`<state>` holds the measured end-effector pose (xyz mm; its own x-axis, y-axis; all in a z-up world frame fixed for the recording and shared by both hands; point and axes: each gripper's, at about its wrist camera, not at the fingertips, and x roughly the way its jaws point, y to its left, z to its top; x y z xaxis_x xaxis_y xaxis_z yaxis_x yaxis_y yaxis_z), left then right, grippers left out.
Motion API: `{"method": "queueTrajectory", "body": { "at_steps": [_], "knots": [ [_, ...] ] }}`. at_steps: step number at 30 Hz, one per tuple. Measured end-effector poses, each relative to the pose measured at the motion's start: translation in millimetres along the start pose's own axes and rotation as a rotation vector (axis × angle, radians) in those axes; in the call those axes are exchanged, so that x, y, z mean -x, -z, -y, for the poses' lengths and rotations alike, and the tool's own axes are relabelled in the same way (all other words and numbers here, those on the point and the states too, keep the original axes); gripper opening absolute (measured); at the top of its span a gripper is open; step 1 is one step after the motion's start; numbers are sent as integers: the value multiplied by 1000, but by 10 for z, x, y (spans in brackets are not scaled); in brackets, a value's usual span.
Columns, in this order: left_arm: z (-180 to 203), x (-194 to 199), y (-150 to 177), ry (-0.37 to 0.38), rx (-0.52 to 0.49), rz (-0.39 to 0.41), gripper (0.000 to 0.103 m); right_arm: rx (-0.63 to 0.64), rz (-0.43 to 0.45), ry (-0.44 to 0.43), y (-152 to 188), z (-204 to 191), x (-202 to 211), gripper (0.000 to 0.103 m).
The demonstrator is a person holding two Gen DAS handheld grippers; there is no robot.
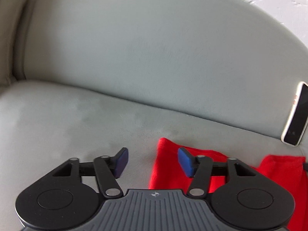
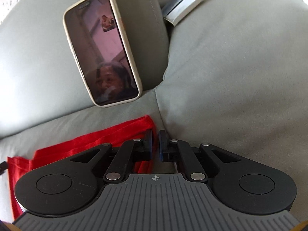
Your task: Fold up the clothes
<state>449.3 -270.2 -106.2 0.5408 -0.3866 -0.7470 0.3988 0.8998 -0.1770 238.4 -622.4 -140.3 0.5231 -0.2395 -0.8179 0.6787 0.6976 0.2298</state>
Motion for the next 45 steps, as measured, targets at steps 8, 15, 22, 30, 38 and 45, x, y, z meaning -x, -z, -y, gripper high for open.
{"method": "queueTrajectory", "body": {
  "at_steps": [8,15,22,30,38,45],
  "knots": [
    [345,139,90,-179,-188,245,2,29,49,13,44,-32,3,7],
    [210,-137,200,-313,-141,164,10,110,55,52,80,-130,32,16],
    [122,743,173,-237,-8,284,61,8,85,-88,30,-78,671,50],
    [-18,2302,347,-8,55,178,60,-1,141,-210,344,-15,2194,51],
    [137,3281,1377,202,-130,16,71,29,84,-306,1121,303,2937,63],
    [709,2485,1933,35,-165,-56,67,64,-86,-160,1545,271,2002,52]
  ]
}}
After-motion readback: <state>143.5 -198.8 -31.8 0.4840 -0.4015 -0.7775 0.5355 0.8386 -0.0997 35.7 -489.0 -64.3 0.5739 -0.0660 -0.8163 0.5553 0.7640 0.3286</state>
